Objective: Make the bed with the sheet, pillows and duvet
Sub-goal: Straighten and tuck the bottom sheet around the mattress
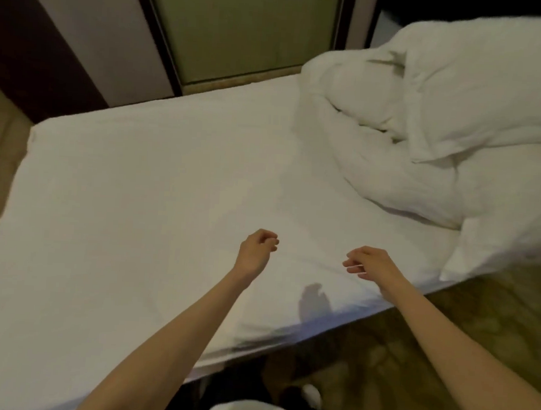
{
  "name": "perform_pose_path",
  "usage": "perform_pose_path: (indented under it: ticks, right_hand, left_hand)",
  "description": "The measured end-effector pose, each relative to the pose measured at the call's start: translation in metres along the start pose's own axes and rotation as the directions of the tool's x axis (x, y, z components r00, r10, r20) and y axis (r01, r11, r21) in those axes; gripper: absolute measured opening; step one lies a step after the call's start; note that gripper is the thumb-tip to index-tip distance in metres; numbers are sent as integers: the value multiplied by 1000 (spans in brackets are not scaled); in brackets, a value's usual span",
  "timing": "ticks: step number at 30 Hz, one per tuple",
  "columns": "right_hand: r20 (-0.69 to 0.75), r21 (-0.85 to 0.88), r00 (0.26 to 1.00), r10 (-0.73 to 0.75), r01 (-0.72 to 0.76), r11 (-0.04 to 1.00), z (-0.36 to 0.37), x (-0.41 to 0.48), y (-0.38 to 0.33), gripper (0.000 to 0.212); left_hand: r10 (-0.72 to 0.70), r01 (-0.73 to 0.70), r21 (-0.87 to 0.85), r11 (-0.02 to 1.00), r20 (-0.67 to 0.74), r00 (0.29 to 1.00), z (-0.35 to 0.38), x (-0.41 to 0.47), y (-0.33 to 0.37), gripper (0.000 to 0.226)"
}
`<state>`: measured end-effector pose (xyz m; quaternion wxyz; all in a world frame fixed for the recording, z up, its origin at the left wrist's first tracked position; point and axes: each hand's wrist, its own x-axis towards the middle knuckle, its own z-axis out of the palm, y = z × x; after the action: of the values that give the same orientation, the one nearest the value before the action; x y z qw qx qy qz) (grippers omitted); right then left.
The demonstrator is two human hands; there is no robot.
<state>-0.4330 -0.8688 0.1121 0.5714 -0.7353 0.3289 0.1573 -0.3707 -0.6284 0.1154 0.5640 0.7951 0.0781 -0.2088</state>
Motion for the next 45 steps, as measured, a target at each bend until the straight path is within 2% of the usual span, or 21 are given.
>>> perform_pose_path:
  ticks: [5, 14, 19, 24, 29, 34, 36, 38, 40, 45]
  right_hand:
    - [-92, 104, 993, 79, -69, 992, -80, 25, 26, 12]
    - [-165, 176, 981, 101, -72, 982, -212, 99, 35, 15]
    - [-273, 264, 943, 191, -117, 957, -315, 130, 57, 16]
    - [-359, 380, 892, 273, -127, 916, -406, 153, 79, 22]
    - [-388, 371, 878, 280, -129, 920, -502, 186, 107, 24]
    - [-371, 332, 894, 251, -124, 935, -610, 208, 134, 17]
    - [-375, 292, 889, 262, -155, 944, -655, 222, 140, 17]
    - [-336, 230, 885, 322, -254, 939, -690, 231, 140, 9]
    - [-326, 149, 880, 344, -312, 938, -717, 245, 138, 6]
    - [-371, 267, 878, 302, -210, 941, -756, 307, 112, 8]
  left_hand:
    - [3, -4, 1, 1000, 103, 995, 82, 9, 43, 18]
    - [40, -58, 59, 997, 263, 964, 249, 85, 112, 17]
    - [49, -94, 91, 991, 410, 911, 367, 114, 166, 18]
    - [79, -144, 98, 985, 486, 870, 461, 121, 217, 19]
    - [71, -162, 128, 978, 528, 846, 565, 123, 242, 19]
    - [66, -174, 167, 970, 510, 858, 676, 116, 272, 20]
    - [61, -158, 168, 973, 473, 879, 715, 115, 293, 21]
    - [58, -153, 181, 972, 446, 893, 745, 113, 307, 21]
    - [62, -165, 187, 968, 460, 886, 771, 119, 323, 22]
    - [66, -174, 176, 969, 491, 868, 827, 172, 363, 23]
